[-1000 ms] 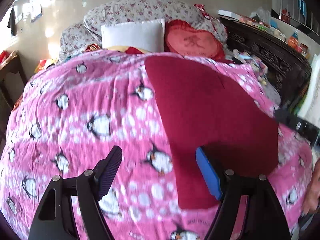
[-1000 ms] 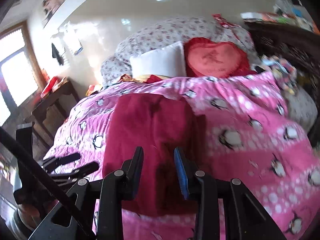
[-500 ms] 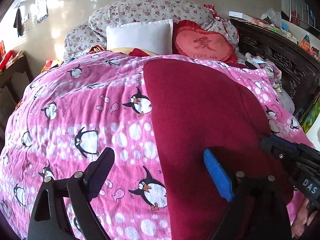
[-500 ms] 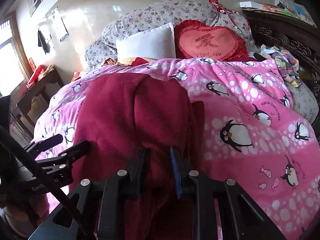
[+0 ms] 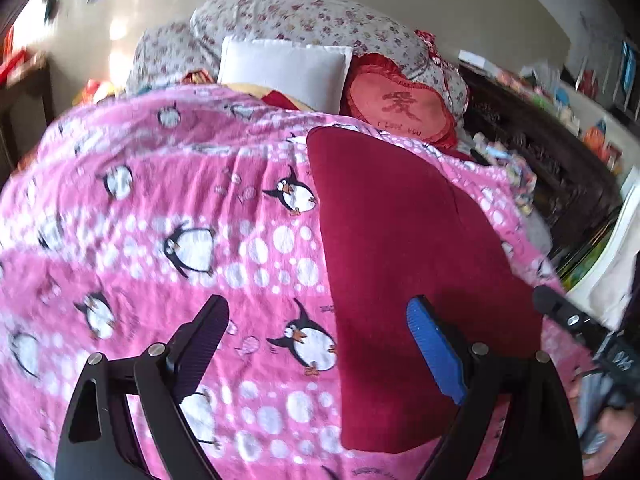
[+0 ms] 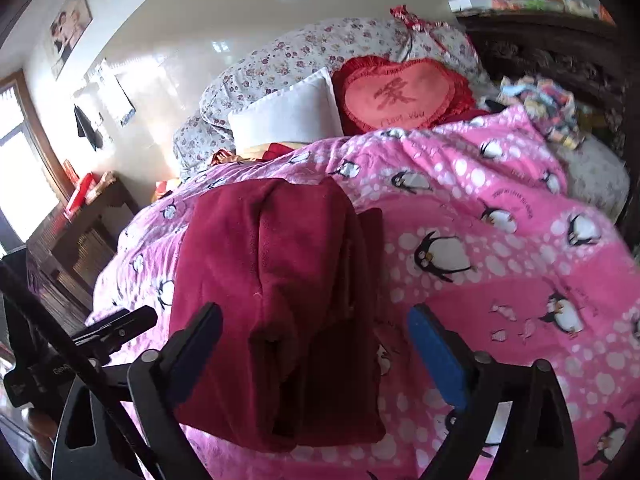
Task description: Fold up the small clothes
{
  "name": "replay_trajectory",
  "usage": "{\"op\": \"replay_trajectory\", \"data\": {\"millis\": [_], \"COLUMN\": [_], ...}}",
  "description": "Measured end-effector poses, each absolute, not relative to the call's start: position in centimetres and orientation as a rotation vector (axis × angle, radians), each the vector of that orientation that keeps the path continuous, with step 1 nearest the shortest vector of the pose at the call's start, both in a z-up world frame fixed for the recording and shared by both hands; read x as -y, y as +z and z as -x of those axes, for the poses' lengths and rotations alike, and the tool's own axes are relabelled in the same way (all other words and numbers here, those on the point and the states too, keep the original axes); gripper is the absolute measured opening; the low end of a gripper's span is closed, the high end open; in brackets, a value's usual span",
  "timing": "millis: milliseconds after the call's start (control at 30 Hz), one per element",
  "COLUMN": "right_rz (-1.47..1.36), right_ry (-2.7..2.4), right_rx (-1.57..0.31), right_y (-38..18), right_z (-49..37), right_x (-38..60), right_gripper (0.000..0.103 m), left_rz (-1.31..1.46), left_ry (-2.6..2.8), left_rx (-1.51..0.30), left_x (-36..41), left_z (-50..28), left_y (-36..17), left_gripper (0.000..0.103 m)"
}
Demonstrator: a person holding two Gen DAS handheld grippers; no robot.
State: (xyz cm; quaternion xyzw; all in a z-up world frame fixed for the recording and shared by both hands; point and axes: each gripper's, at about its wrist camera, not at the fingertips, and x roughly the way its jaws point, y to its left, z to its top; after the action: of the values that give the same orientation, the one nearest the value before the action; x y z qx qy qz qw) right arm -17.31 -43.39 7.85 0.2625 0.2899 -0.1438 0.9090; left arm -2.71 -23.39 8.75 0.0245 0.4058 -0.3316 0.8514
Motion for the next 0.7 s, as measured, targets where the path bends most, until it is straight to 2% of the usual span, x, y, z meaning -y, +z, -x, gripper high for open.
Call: {"op": "replay_trajectory", "data": {"millis": [167, 500, 567, 600, 633, 700], "right_rz": [-0.609, -0.718, -0.754, -0.752, -0.702, -0.634], "right_ry": [-0.301, -0.105, -0.039, -0.044, -0.059, -0.083], "right_rx": [-0.651, -0.655, -0.621, -0.604, -0.599, -0.598], "right_y": [5.2, 1.8, 1.6, 1.9, 2.6, 3.8], "right_z": [15.9, 12.7, 12.6, 12.8, 13.0, 13.4], "right_x": [45.5, 47.2, 46.9, 46.6, 45.9, 44.8], "right_gripper": [0.103, 0.101, 0.078, 0.075, 0.067, 0.061], "left_rz": [0.014, 0.055, 0.058, 0.062, 0.067, 0.044], "left_ry": [-0.753, -0.843, -0.862, -0.885, -0.924, -0.927], "left_rx": [-0.922, -0.966, -0.973, -0.973, -0.974, -0.957], "left_x": [24.8, 28.5, 28.7, 28.8, 28.7, 28.5], "left_z": [1.5, -0.1, -0.2, -0.2, -0.1, 0.6], "left_y": [7.1, 4.3, 4.1, 4.2, 4.5, 5.4], "left_gripper": [0.091, 0.094, 0.090, 0.077, 0.069, 0.062]}}
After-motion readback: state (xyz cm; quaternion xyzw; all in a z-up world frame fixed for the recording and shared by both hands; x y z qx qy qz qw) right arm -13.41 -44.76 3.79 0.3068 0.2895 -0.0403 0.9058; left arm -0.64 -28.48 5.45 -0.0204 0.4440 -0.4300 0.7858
